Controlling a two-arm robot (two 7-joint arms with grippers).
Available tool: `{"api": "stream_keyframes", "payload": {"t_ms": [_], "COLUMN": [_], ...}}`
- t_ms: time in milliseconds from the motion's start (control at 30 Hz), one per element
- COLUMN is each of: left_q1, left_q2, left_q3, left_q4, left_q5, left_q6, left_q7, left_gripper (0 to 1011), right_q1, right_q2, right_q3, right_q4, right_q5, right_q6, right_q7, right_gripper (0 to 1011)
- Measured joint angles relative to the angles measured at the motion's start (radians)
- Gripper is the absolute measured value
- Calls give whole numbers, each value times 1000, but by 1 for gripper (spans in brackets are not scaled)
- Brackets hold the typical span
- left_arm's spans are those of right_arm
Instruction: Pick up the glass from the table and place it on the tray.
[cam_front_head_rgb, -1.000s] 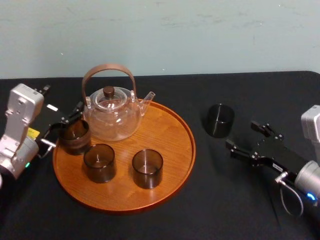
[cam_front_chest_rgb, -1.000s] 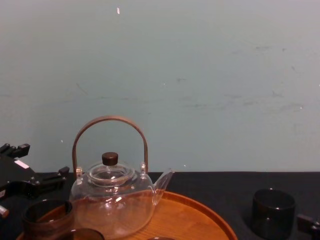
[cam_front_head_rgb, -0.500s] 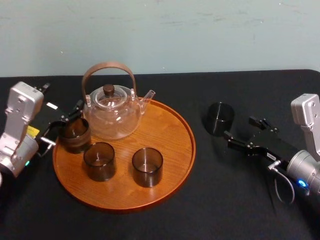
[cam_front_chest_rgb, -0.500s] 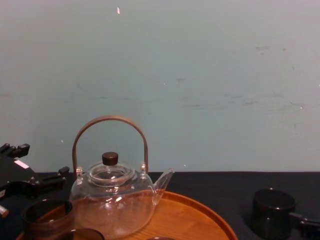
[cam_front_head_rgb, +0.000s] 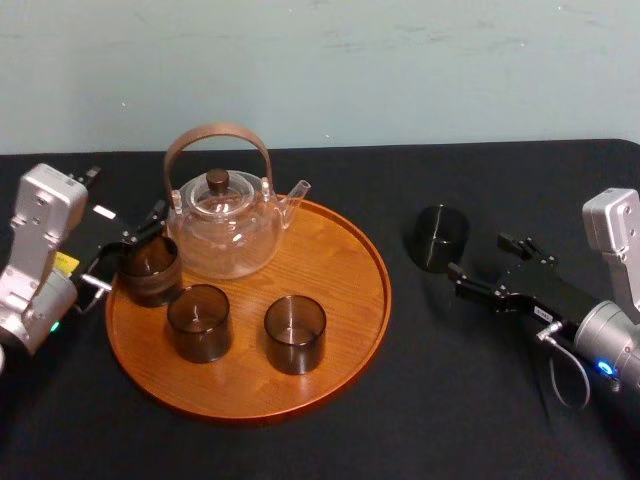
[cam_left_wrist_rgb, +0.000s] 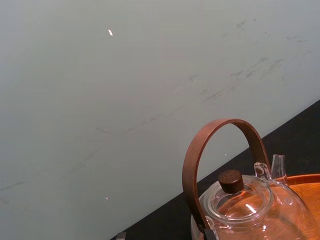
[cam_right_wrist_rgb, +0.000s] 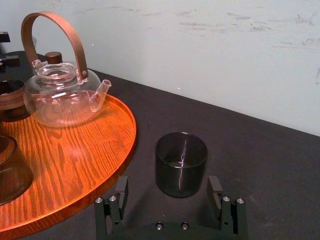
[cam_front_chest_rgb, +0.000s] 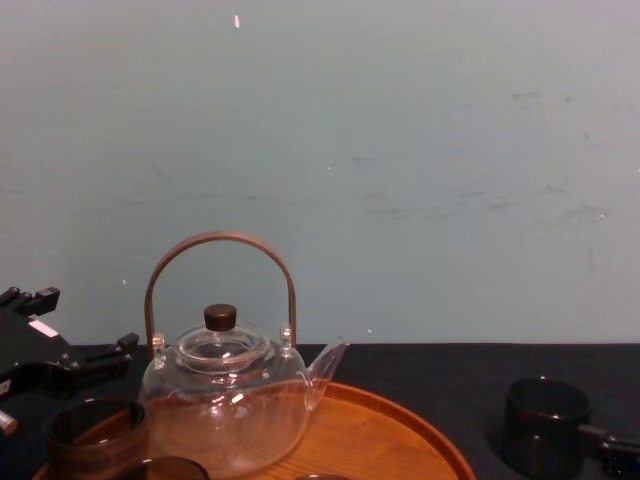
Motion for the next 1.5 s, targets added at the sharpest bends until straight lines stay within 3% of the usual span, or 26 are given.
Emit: {"api": "stream_keyframes", "payload": {"t_ms": [300,867,1367,1500], "left_q1": [0,0,0,0], "left_q2": [0,0,0,0], "left_q3": [0,0,0,0], "left_q4": [0,0,0,0], "left_q5": [0,0,0,0], "left_q6": [0,0,0,0], "left_q7": [0,0,0,0], "left_gripper": [1001,1002,1001,1001], "right_q1": [2,96,252,270], "right_q2": [-1,-22,-83,-93], "right_q3": [1,-9,-84,-90], "right_q4": [7,100,279,309], "right_q5": [0,13,-22,-27], "right_q6": [-4,-8,-15,-19], "right_q7": [5,22,55,55], "right_gripper": [1002,1002,1002,1002]}}
